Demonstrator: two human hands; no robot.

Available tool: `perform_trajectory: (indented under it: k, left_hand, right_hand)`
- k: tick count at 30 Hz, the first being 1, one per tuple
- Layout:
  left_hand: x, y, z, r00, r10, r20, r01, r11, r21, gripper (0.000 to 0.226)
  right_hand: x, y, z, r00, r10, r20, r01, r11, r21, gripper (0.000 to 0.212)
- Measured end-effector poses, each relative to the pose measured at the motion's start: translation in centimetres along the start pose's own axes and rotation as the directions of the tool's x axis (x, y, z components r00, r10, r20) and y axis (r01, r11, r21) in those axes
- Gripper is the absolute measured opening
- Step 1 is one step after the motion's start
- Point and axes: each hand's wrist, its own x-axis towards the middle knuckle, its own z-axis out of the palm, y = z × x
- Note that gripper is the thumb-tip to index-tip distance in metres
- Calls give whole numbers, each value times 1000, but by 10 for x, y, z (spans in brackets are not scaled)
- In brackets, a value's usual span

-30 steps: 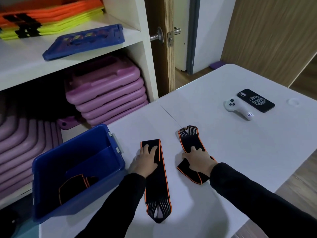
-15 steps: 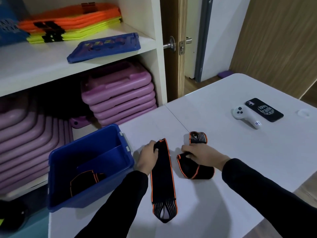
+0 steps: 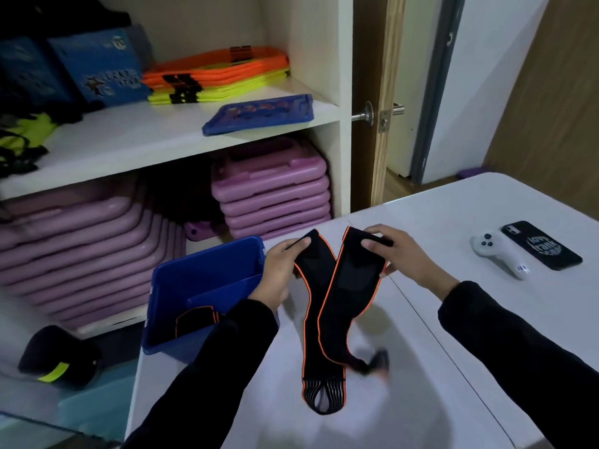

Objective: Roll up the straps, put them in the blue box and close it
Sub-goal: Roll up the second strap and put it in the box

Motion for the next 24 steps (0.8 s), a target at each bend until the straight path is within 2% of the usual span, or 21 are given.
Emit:
perform_trajectory:
  k: [2,4,7,12,16,21,24]
  left_hand:
    - [-6,7,-5,999,-21,40,23,997,-70,22]
    - [-15,13,-8,995,-27,92,32,998,-47,33]
    - [-33,17,-12,991,-7,135,3,1000,31,23]
    - [-53,18,-17,997,59,49,-57,997,-45,10]
    - [-64,31,-20,982,177,-68,-182,980,-76,8]
    - [-86,56,-11,933,351,-77,-357,931,-73,25]
    - [-103,76,1,908,412,-73,-417,904,-90,33]
  right_hand:
    - [0,-8,1,1000,11,-3,-10,998,65,15]
    - [0,-17,2,1000,5,1,-5,994,109,13]
    - [-5,-31,4,999,-18,44,13,992,123,8]
    - [-16,-43,5,987,-63,151,50,995,86,27]
    - [-24,-57,6,973,-130,193,107,986,128,13]
    - [-31,-91,28,957,-245,157,185,928,323,13]
    - [-31,-114,46,941,-335,39,304,892,334,13]
